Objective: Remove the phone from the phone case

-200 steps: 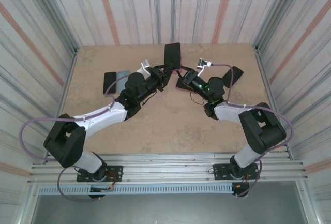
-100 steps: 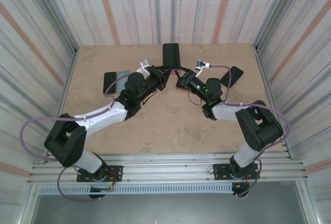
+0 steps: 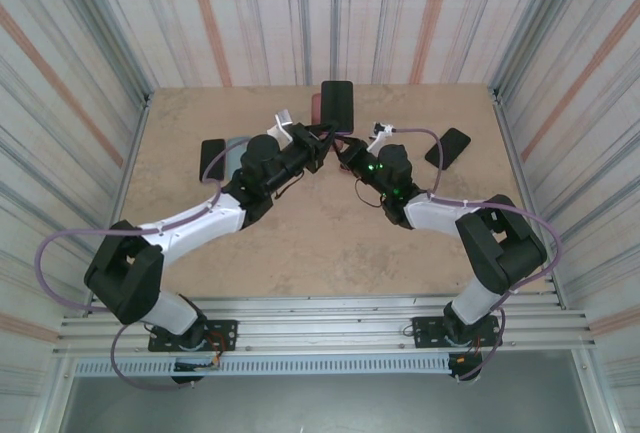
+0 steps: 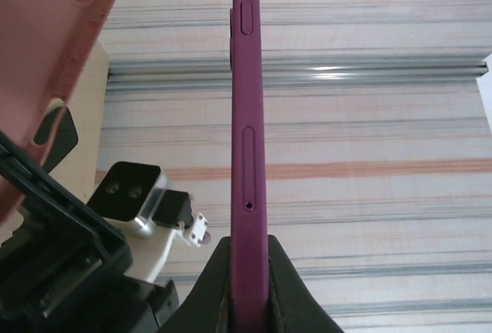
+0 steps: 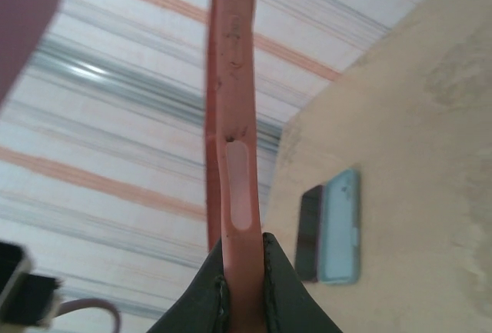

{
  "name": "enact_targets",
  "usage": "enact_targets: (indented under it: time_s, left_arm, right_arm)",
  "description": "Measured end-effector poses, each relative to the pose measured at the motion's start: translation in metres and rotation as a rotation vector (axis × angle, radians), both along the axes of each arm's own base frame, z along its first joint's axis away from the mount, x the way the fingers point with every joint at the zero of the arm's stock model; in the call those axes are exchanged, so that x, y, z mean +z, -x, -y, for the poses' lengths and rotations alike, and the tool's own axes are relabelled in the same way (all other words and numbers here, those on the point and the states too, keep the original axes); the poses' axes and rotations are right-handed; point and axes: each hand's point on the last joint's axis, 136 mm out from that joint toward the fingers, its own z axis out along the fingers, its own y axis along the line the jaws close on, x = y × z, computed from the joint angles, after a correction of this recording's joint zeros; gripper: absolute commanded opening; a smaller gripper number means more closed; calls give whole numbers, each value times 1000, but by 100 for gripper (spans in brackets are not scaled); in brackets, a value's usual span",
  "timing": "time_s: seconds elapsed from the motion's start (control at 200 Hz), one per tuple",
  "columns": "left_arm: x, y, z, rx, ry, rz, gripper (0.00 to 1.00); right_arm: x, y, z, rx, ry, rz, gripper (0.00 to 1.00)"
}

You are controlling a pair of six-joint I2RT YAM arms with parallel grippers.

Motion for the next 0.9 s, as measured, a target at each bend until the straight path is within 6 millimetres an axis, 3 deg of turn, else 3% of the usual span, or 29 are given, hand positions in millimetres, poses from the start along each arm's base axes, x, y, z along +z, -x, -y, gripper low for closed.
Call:
enact_targets:
  time_s: [0.115, 0.321, 0.696, 0.902]
  left_arm:
    - [-4, -3, -7, -12, -22, -5, 2]
    - [-28, -20, -49, 37, -82, -31, 2]
    - [-104, -45, -108, 77, -196, -131, 2]
    - [-167, -61, -126, 92, -252, -239, 2]
  right_arm:
    - [-8, -4, 6, -21, 22, -26, 0]
    - [-15, -6, 11, -35, 38, -46, 0]
    - [-40, -11, 2, -13, 69, -101, 0]
    - [-45, -13, -6, 12, 73, -112, 0]
